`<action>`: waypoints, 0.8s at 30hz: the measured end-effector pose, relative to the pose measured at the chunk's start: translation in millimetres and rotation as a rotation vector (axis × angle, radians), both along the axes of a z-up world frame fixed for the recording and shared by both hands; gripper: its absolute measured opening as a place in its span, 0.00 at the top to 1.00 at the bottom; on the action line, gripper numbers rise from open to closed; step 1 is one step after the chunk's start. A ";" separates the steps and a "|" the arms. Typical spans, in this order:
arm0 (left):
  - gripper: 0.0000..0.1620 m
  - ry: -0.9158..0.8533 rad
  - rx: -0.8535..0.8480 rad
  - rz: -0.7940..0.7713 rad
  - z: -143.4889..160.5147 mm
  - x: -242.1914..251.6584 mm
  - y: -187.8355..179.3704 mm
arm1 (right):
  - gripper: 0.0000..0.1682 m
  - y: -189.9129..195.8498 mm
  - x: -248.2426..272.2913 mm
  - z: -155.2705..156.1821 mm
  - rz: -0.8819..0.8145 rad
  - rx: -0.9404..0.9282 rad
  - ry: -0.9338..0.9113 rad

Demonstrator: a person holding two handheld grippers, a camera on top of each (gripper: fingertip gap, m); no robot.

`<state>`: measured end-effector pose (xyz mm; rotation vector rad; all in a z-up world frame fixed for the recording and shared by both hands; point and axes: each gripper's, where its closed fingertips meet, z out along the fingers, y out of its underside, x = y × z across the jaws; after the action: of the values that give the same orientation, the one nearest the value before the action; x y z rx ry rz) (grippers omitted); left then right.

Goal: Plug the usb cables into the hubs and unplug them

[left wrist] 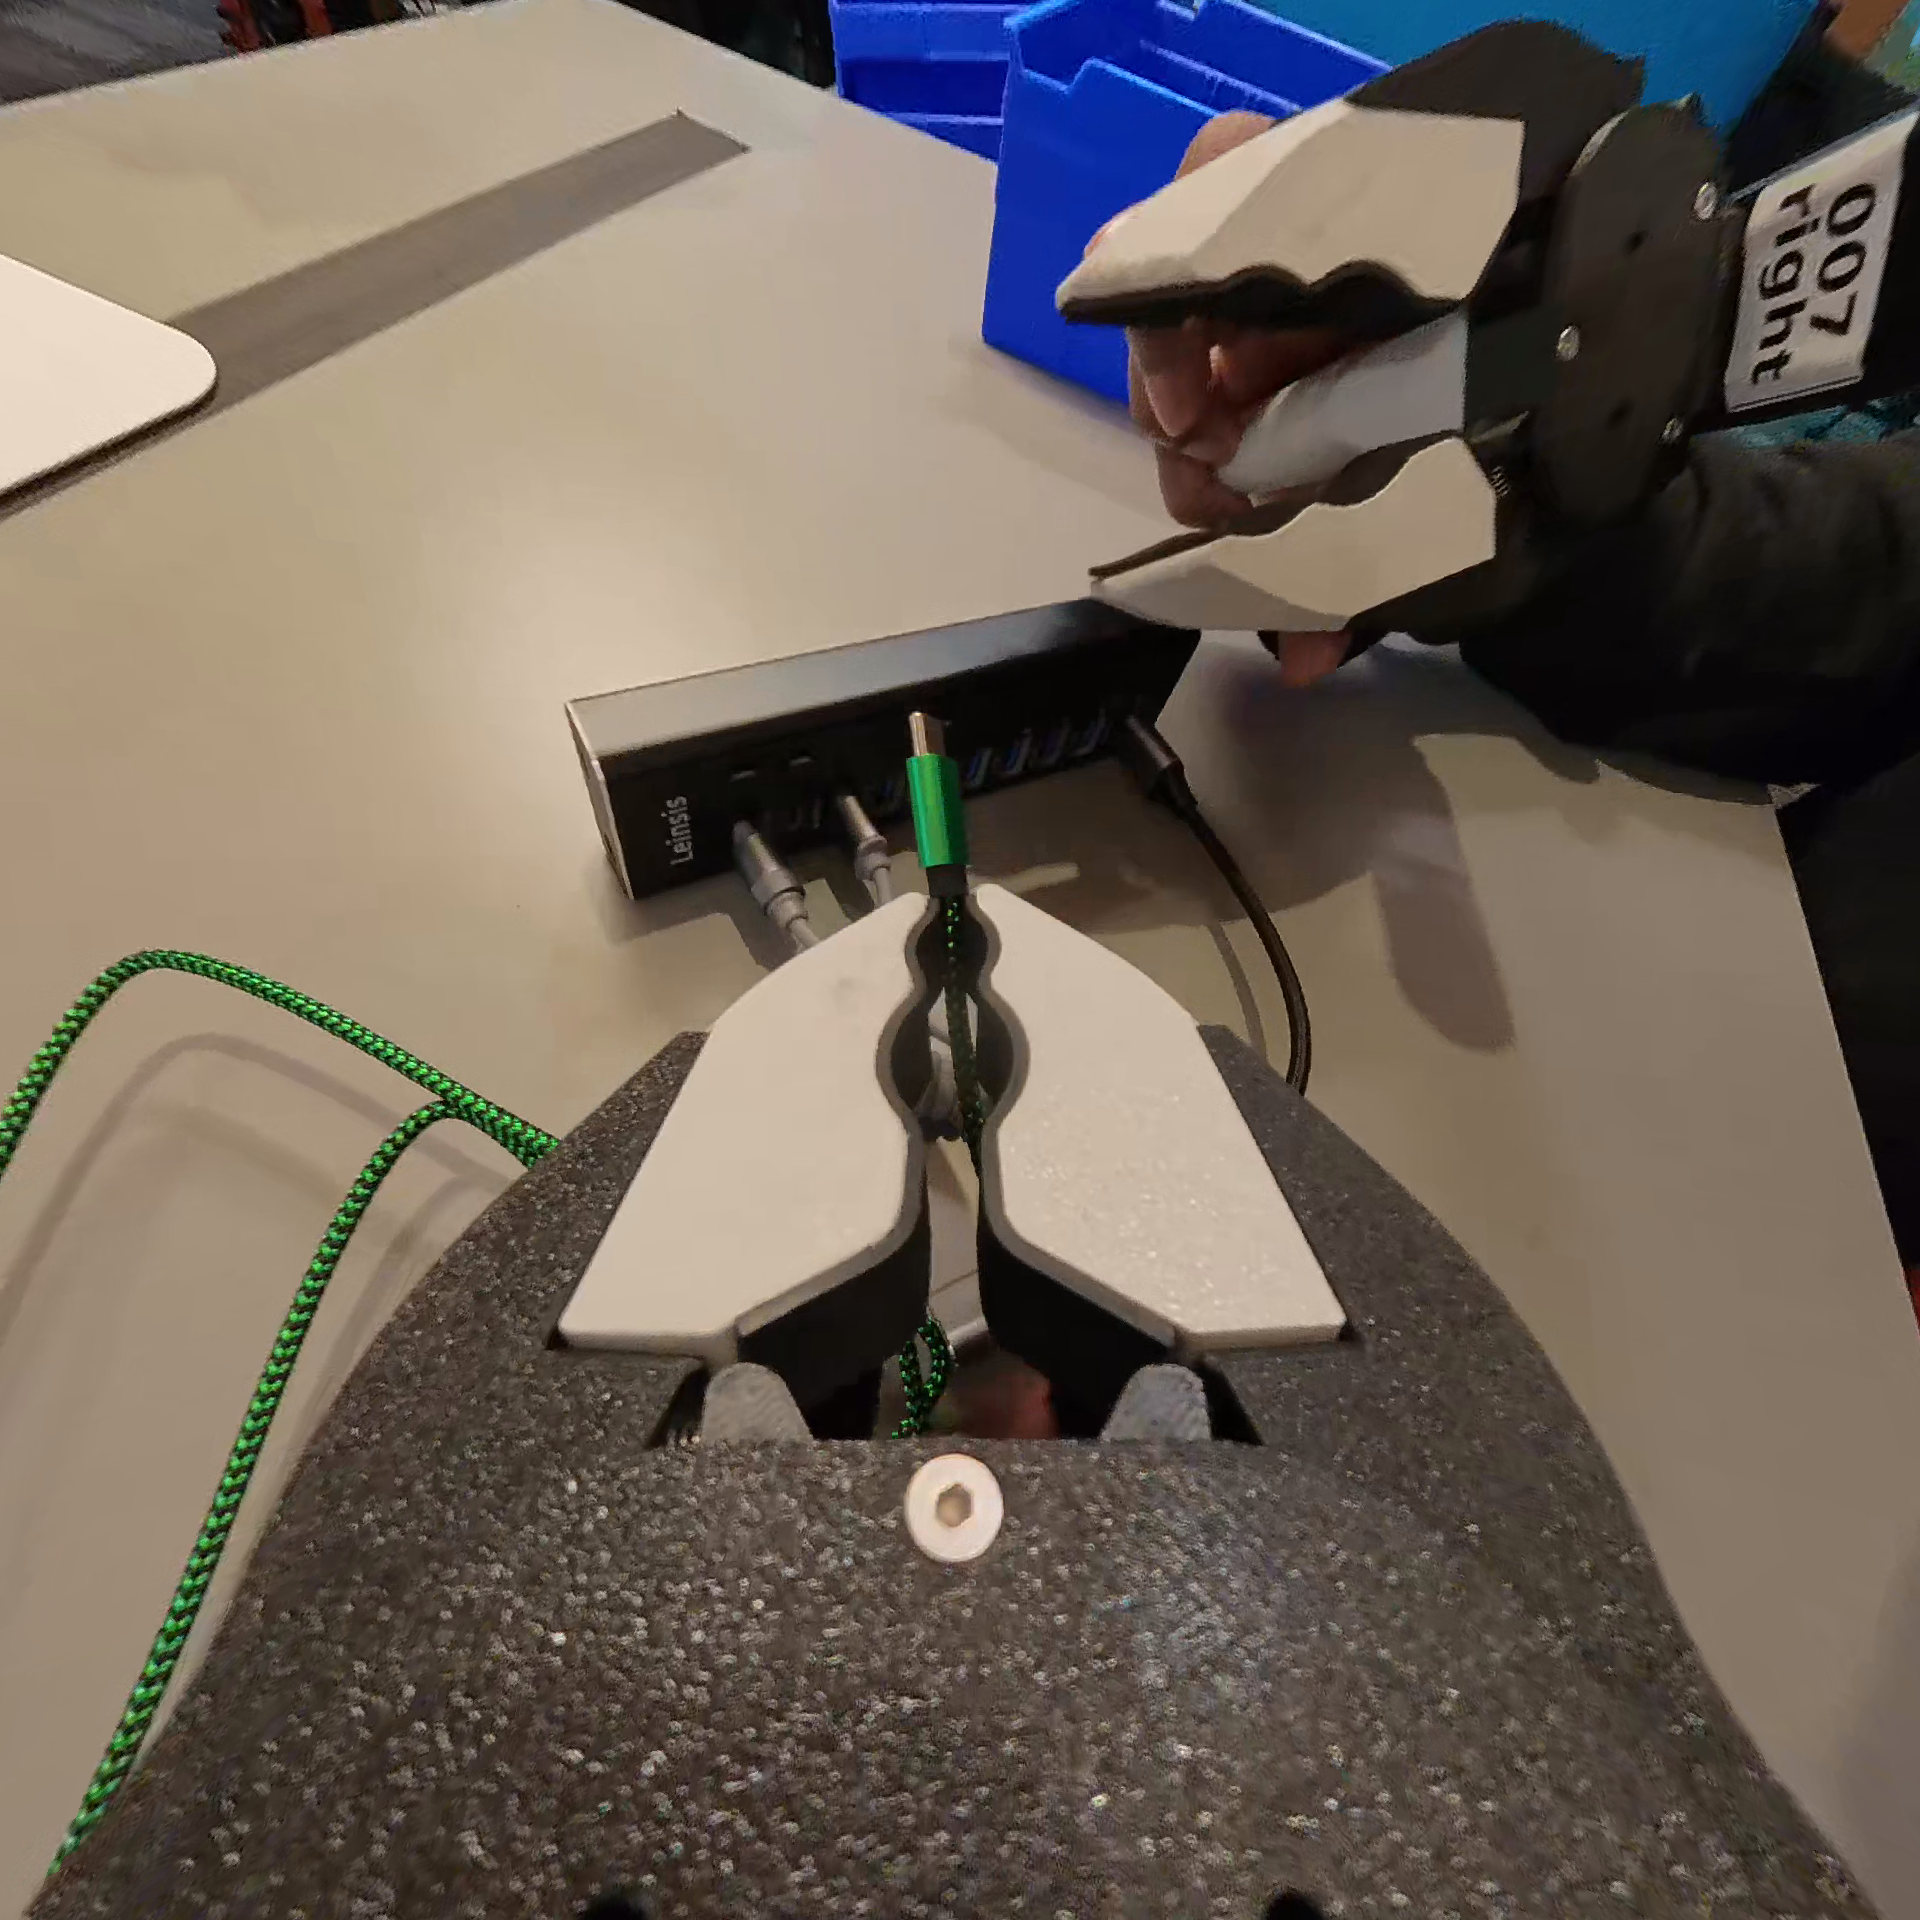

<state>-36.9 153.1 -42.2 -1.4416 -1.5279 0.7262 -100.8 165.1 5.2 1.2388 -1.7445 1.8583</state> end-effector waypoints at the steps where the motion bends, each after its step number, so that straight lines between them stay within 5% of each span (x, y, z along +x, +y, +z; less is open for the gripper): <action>1: 0.99 -0.003 0.008 0.004 -1.1 -0.1 0.4 | 0.77 0.8 1.6 1.0 0.008 0.001 -0.013; 16: 0.99 -0.029 0.064 0.101 -13.1 3.9 -16.6 | 0.79 -6.5 -15.9 -8.3 0.026 0.193 -0.416; 24: 0.99 0.001 0.120 0.013 -8.7 8.0 -5.5 | 0.78 10.0 -4.7 -4.8 0.063 0.166 -0.404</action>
<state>-28.8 147.6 -50.9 -1.3439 -1.5546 0.6317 -105.5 175.1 0.4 1.0339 -2.1245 2.1554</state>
